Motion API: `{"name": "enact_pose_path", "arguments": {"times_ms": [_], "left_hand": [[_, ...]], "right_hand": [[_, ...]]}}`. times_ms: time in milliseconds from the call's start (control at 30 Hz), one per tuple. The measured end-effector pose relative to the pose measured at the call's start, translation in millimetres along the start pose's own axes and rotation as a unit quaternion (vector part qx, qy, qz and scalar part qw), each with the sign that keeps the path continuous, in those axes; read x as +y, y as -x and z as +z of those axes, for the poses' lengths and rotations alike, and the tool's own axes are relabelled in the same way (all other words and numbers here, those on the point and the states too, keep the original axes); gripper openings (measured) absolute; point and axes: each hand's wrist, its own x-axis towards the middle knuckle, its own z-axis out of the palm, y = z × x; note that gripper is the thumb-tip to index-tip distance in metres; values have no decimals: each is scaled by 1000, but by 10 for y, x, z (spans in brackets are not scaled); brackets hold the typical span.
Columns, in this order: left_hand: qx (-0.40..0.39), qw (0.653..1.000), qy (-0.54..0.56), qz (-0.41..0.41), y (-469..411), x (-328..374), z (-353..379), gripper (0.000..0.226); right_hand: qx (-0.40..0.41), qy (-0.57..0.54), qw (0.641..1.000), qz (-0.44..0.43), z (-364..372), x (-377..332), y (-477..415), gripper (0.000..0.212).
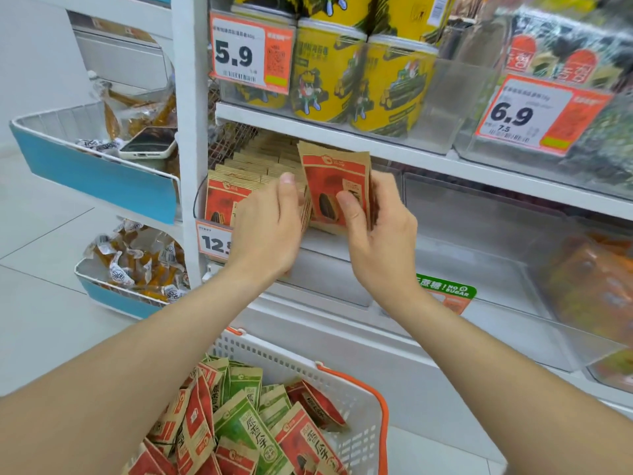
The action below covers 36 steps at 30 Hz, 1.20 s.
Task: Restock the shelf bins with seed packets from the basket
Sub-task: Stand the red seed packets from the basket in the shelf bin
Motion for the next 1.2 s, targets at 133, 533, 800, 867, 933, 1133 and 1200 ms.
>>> {"name": "enact_pose_path", "arguments": {"times_ms": [133, 533, 800, 867, 933, 1133, 1200], "left_hand": [[-15, 972, -219, 89, -32, -144, 31, 37], [-175, 903, -379, 102, -25, -336, 32, 90], [-179, 908, -359, 119, -46, -381, 16, 91], [-177, 910, -356, 119, -50, -382, 19, 92], [-177, 910, -357, 119, -51, -376, 20, 92], [-178, 910, -357, 117, -32, -357, -6, 90], [-177, 909, -359, 119, -19, -347, -16, 89]], "right_hand": [[-41, 128, 988, 80, 171, 376, -108, 15], [-45, 147, 906, 395, 699, 788, -590, 20], [-48, 132, 903, 406, 782, 881, -714, 34], [-67, 137, 904, 400, 810, 859, -696, 32], [-80, 140, 904, 395, 817, 856, -675, 32], [-177, 164, 900, 362, 730, 773, -637, 42], [-239, 180, 889, 346, 720, 783, -610, 45]]}}
